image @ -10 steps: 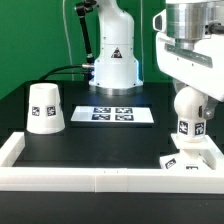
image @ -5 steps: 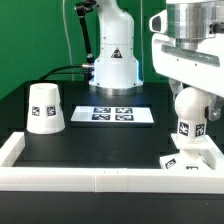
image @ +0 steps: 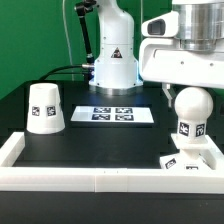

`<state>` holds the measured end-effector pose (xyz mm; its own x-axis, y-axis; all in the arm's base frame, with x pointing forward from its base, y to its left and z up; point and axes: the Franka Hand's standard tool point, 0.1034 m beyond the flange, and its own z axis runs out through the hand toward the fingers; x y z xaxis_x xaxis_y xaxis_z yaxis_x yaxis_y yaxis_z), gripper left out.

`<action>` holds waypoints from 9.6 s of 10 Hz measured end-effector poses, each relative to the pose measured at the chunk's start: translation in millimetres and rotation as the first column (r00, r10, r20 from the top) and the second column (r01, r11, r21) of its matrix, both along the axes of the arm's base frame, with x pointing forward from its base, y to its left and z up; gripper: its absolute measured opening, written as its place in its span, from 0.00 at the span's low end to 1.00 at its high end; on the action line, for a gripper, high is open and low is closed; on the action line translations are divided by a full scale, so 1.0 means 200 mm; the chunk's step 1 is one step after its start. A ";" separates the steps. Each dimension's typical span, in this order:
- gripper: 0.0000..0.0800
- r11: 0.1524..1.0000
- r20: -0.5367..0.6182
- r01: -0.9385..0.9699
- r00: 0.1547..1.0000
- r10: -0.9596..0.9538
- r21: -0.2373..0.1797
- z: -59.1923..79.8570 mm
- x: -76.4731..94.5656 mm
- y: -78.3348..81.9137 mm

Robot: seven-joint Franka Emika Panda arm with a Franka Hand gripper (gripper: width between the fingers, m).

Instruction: Assemble lamp

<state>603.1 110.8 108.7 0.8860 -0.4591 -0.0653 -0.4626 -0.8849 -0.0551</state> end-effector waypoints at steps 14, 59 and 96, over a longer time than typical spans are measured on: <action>0.87 0.455 0.062 -0.890 0.452 0.890 -0.042 0.00 0.01 -0.03; 0.72 0.700 -0.048 0.714 0.700 -0.713 0.009 -0.01 0.03 -0.05; 0.87 0.994 -0.040 0.106 0.994 -0.106 -0.002 0.05 -0.45 -0.44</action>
Offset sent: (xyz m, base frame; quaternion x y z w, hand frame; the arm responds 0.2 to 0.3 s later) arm 0.0000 0.0000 0.0000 0.0000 0.0000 -0.1938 0.9810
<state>512.7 22.0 118.4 0.8288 -0.5505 -0.0997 -0.5559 -0.8306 -0.0347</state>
